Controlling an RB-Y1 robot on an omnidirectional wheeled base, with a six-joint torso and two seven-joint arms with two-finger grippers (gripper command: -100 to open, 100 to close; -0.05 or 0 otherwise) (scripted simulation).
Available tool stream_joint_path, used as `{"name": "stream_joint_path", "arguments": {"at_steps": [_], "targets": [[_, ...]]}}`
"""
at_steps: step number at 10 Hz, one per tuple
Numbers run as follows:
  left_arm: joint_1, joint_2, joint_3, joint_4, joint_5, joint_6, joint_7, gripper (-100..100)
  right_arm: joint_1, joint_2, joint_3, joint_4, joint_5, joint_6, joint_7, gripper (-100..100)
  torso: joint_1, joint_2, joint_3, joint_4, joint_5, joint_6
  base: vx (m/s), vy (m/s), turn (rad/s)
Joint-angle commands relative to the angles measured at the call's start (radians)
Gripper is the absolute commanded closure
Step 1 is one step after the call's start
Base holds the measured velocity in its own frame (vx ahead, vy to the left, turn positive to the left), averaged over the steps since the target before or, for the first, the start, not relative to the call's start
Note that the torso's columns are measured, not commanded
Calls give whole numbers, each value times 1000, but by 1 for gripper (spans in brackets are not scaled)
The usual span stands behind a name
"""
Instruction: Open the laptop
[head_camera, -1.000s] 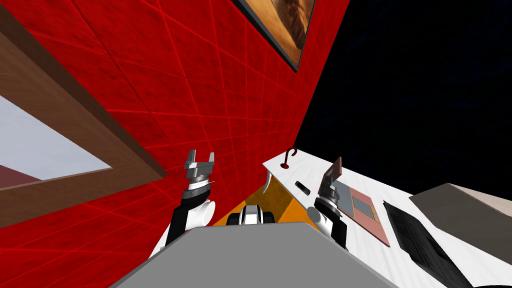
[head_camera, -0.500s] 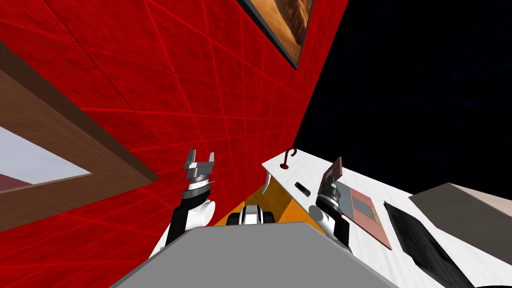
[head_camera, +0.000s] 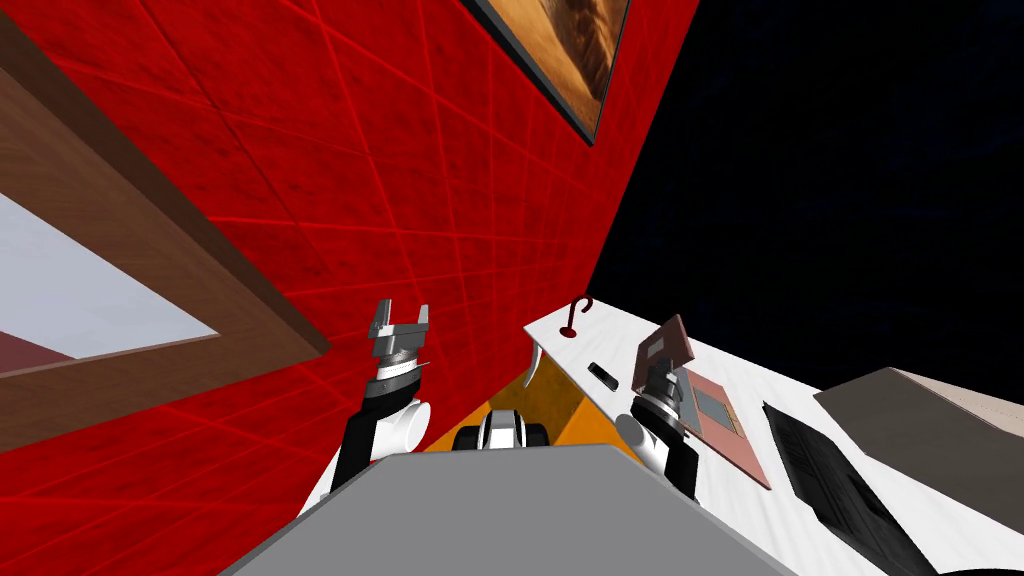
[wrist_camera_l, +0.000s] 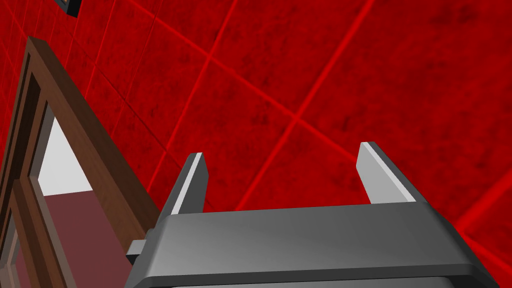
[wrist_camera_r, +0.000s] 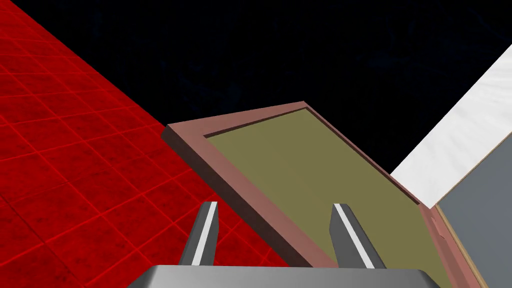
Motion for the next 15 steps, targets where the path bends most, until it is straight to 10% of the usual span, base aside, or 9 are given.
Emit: {"name": "stream_joint_path", "arguments": {"at_steps": [1, 15], "targets": [[0, 0, 0, 0, 0, 0, 0, 0, 10, 15, 2, -18, -29, -26, -60, 100, 0, -1, 0, -1, 0, 0, -4, -38, -3], [0, 0, 0, 0, 0, 0, 0, 0, 72, 83, 25, -48, -141, -171, -376, 100, 6, 2, 1, 1, 3, 0, 0, -35, 12]]}}
